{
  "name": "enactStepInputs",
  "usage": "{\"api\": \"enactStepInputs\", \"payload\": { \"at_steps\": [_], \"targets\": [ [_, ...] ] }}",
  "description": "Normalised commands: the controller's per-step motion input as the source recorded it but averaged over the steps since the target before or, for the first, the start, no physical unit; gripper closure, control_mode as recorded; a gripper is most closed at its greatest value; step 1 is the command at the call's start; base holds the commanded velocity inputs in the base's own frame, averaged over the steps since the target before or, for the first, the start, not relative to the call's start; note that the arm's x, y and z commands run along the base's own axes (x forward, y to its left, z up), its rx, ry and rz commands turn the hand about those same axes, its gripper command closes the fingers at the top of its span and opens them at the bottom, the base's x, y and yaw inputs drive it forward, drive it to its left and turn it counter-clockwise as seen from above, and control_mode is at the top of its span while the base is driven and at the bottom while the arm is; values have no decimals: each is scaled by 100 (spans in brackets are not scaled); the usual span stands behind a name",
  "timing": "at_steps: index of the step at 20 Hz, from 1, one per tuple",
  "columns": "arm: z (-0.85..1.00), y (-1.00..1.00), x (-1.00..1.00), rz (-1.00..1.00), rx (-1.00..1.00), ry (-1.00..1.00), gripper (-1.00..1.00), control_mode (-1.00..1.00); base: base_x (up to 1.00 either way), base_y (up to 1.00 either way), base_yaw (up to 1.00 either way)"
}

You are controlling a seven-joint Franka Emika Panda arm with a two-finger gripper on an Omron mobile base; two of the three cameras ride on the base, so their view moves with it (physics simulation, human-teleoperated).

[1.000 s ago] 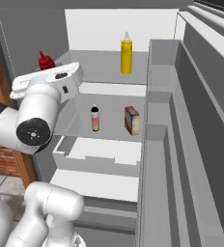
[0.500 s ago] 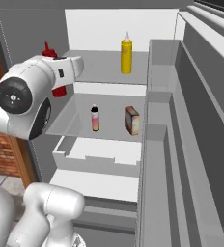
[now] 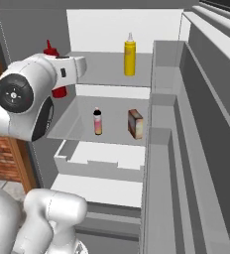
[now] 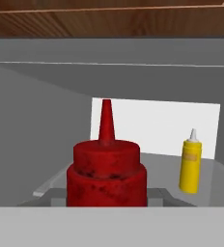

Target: Place the ketchup and mustard from the counter to the top shelf of the fridge. If the existing items in the fridge are on the top shelf, move them to other shelves.

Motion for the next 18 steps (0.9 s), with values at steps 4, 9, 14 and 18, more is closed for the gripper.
{"api": "enactStepInputs", "payload": {
  "at_steps": [4,9,14,18],
  "targets": [
    [0,9,41,-4,1,0,100,-100,0,0,0],
    [0,12,57,-5,0,0,100,-100,0,0,0],
    [0,1,61,-1,0,2,100,-100,0,0,0],
    [0,0,62,0,0,1,100,-100,0,0,0]
  ]
}}
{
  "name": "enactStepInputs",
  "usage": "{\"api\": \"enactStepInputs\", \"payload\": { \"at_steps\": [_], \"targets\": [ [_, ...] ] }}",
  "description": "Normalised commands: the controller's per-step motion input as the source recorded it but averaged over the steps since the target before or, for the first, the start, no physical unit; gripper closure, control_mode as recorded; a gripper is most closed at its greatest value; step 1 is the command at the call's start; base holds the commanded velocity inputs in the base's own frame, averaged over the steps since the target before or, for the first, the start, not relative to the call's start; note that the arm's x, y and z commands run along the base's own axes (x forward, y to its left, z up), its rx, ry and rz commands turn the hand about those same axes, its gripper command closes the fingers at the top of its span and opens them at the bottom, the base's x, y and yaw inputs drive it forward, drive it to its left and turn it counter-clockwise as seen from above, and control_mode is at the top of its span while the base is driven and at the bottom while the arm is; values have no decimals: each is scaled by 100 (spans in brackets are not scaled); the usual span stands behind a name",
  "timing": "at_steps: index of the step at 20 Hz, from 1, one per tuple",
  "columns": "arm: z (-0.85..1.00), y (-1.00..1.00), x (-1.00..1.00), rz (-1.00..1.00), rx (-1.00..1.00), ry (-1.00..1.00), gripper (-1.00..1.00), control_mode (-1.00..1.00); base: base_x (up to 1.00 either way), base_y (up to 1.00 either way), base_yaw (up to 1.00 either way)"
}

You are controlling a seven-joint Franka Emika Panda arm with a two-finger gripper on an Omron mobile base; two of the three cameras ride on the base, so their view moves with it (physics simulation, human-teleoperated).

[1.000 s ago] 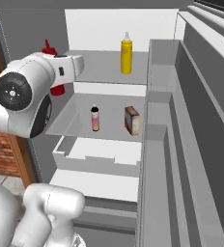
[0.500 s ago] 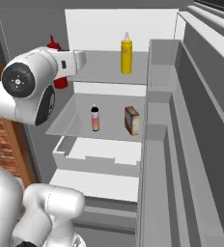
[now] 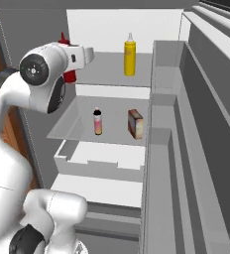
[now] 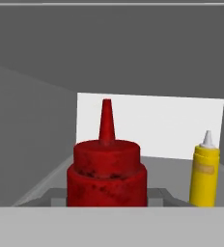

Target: Place the ketchup and mustard from the counter to the top shelf of the fridge. If the existing items in the fridge are on the top shelf, move them to other shelves.

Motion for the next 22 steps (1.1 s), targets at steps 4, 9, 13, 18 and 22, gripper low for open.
{"api": "enactStepInputs", "payload": {
  "at_steps": [4,9,13,18,22],
  "targets": [
    [0,0,59,0,0,2,100,-100,0,0,0],
    [0,0,47,0,0,1,100,-100,0,0,0],
    [0,0,36,0,1,0,100,-100,0,0,0],
    [-14,0,28,0,4,1,100,-100,0,0,0],
    [-20,0,25,0,2,1,100,-100,0,0,0]
  ]
}}
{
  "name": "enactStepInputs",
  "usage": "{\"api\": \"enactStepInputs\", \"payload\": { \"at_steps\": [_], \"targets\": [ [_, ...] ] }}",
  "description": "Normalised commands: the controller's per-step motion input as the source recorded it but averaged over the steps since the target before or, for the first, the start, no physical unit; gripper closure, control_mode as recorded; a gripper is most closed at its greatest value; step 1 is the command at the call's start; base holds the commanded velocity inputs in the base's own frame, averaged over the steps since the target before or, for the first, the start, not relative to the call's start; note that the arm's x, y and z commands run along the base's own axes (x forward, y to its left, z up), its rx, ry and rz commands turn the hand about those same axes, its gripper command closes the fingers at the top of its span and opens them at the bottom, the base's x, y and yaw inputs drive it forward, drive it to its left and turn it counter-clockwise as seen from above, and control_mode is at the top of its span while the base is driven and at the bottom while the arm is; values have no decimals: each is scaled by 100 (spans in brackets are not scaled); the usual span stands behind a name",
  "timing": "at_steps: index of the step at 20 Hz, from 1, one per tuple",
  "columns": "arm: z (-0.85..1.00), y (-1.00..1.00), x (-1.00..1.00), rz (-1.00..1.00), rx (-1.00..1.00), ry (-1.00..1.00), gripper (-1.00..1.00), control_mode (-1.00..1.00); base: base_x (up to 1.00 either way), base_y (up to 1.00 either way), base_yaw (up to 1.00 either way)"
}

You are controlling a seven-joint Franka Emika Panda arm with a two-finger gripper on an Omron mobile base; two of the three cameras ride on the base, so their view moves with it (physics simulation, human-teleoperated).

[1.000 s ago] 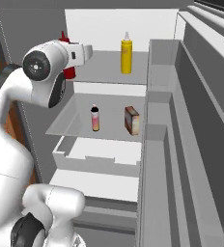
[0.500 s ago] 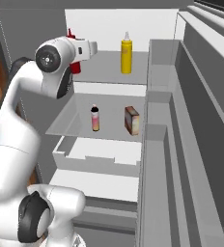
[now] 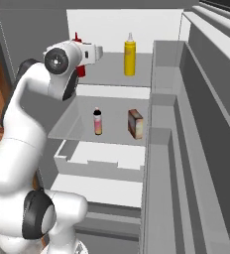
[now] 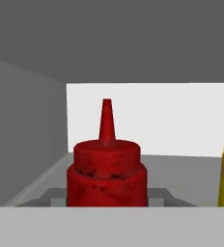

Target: Place the ketchup and mustard from the counter to the top shelf of the fridge. If the existing items in the fridge are on the top shelf, move them to other shelves.

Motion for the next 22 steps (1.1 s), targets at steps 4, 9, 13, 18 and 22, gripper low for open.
{"api": "enactStepInputs", "payload": {
  "at_steps": [4,9,13,18,22],
  "targets": [
    [-25,0,22,0,0,1,100,-100,0,0,0],
    [-15,0,26,0,0,0,100,-100,0,0,0],
    [-1,0,32,0,0,1,100,-100,0,0,0],
    [0,0,33,0,0,0,100,-100,0,0,0],
    [-13,0,27,0,0,3,100,-100,0,0,0]
  ]
}}
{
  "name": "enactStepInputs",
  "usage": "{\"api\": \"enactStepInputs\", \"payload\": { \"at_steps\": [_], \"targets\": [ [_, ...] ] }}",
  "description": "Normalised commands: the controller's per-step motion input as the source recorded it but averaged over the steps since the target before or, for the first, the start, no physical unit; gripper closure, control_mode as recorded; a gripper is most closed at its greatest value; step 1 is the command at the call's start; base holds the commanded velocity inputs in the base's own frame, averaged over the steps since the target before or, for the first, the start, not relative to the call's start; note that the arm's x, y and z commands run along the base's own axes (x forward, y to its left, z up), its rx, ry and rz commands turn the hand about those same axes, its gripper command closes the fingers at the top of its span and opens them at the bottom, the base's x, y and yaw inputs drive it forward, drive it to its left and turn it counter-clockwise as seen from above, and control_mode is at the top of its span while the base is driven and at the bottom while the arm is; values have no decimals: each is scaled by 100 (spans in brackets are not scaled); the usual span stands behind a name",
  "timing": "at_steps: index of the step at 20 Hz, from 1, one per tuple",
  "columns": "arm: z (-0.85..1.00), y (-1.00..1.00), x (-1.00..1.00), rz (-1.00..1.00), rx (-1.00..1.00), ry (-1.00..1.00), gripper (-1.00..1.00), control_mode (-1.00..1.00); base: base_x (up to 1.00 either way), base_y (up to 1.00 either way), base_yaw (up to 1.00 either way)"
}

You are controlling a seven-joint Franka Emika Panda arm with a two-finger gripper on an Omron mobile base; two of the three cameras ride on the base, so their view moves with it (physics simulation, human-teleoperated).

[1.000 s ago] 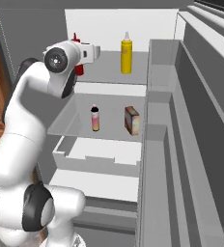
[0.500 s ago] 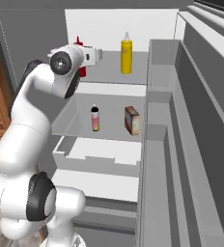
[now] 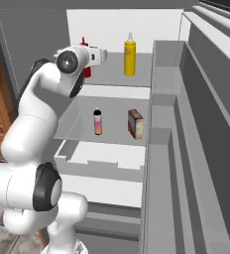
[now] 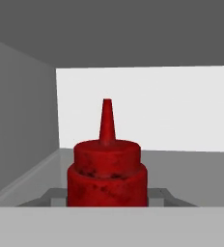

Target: Place the ketchup and mustard from the counter to the top shelf of the fridge. If the existing items in the fridge are on the top shelf, move them to other shelves.

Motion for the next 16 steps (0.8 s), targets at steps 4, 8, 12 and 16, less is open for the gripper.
{"api": "enactStepInputs", "payload": {
  "at_steps": [4,8,12,16],
  "targets": [
    [-38,0,16,0,0,6,100,-100,0,0,0],
    [-32,0,15,0,0,3,100,-100,0,0,0],
    [-12,0,15,0,0,0,100,-100,0,0,0],
    [0,0,14,0,0,0,100,-100,0,0,0]
  ]
}}
